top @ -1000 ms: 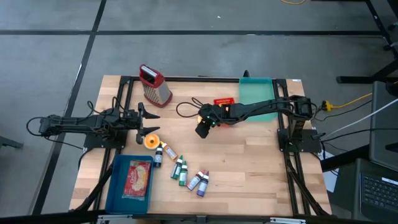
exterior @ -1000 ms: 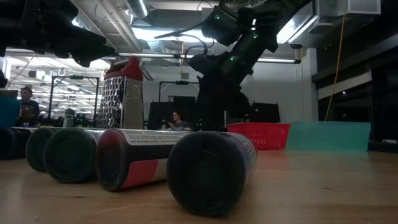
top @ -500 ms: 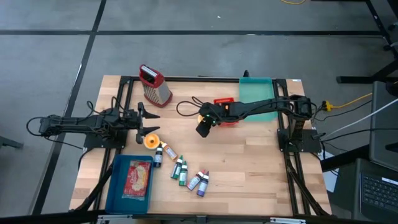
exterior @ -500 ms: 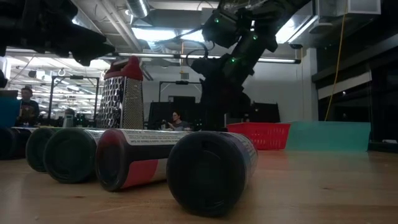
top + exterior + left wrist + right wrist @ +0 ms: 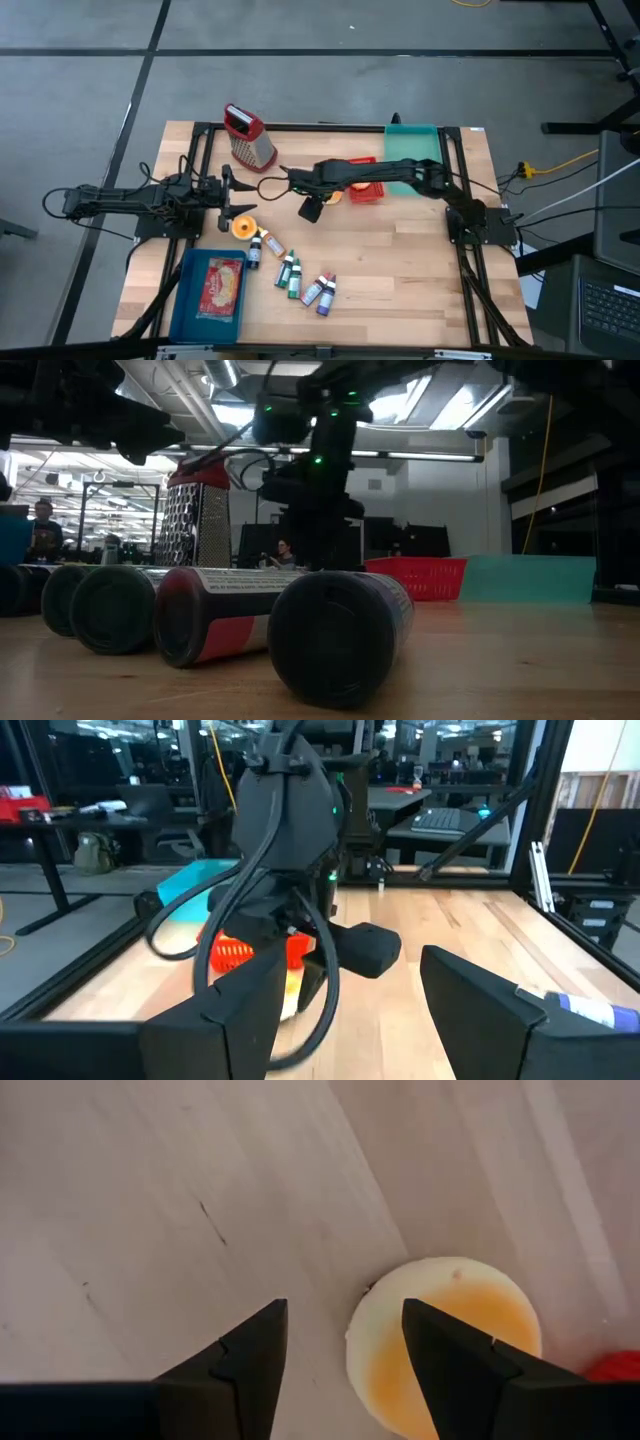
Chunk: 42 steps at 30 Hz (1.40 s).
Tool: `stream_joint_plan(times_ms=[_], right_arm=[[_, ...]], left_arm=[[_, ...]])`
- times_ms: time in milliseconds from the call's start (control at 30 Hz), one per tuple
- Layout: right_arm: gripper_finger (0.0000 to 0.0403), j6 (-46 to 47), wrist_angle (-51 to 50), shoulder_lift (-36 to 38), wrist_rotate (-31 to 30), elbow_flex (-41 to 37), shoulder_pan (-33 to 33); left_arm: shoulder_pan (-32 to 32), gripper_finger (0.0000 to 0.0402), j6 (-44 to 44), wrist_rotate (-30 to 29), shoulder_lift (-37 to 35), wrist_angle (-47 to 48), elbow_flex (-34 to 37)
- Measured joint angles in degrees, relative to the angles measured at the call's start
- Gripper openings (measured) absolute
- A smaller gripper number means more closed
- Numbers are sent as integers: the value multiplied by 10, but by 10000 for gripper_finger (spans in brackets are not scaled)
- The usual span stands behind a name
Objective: Pick & Place Food Item
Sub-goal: Put the orange and black donut into the red bin
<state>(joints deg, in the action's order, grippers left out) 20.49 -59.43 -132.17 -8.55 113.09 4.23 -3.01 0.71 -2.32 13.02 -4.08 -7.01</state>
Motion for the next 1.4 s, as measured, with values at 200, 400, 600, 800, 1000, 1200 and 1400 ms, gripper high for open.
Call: stream_joint_plan(times_ms=[200, 400, 600, 800, 1000, 1200, 1400], right_arm=[[203, 6, -45, -11, 2, 51, 0], [203, 15, -80, -11, 5, 45, 5], [203, 15, -72, -11, 19, 20, 18], [203, 12, -46, -11, 53, -10, 26], [203, 16, -5, -11, 64, -46, 26], [183, 28, 3, -11, 64, -60, 28], [88, 30, 14, -11, 58, -61, 29]], left_arm=[[0, 228, 6, 4, 0, 11, 0], [0, 228, 16, 5, 0, 15, 0], [0, 228, 22, 9, 0, 13, 0], [0, 228, 23, 9, 0, 13, 0], [0, 228, 26, 9, 0, 13, 0], [0, 228, 26, 9, 0, 13, 0], [0, 228, 26, 9, 0, 13, 0]])
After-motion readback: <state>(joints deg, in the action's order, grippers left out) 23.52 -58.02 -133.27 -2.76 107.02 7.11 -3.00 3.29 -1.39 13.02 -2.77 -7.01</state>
